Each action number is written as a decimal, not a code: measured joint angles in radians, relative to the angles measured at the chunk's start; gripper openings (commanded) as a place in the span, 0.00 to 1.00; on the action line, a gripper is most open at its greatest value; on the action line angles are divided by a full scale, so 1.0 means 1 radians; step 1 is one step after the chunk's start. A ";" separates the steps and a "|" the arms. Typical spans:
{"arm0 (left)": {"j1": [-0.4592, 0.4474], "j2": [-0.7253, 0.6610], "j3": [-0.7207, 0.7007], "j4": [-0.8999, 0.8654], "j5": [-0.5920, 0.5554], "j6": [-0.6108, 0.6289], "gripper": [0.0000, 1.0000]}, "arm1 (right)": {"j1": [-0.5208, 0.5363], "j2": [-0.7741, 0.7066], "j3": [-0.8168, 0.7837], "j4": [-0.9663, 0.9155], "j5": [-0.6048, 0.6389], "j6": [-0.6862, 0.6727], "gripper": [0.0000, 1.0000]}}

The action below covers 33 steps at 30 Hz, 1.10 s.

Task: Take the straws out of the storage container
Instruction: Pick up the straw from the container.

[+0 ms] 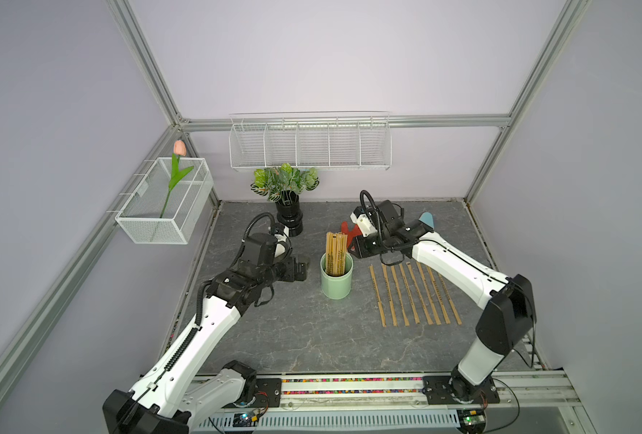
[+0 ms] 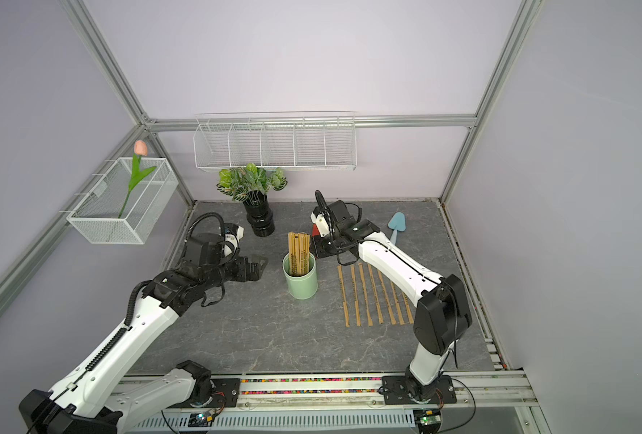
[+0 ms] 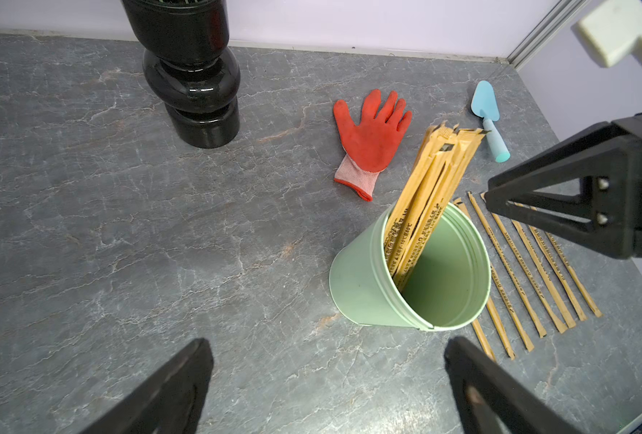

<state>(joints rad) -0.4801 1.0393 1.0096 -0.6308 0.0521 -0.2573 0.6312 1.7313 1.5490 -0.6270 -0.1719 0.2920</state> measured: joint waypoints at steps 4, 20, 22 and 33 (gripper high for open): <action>0.000 0.000 0.000 0.000 0.000 0.000 1.00 | 0.002 0.026 0.035 0.004 -0.009 0.001 0.30; 0.000 0.000 0.000 0.000 0.000 0.000 1.00 | 0.012 0.087 0.095 -0.007 -0.014 0.000 0.24; 0.000 0.000 0.000 0.000 0.000 0.000 1.00 | 0.012 0.087 0.097 -0.009 -0.016 0.000 0.24; 0.000 0.000 0.000 0.000 0.000 0.000 1.00 | 0.012 0.116 0.104 -0.012 -0.018 0.000 0.23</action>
<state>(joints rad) -0.4801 1.0393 1.0096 -0.6308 0.0521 -0.2573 0.6434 1.8473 1.6531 -0.6392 -0.1894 0.2916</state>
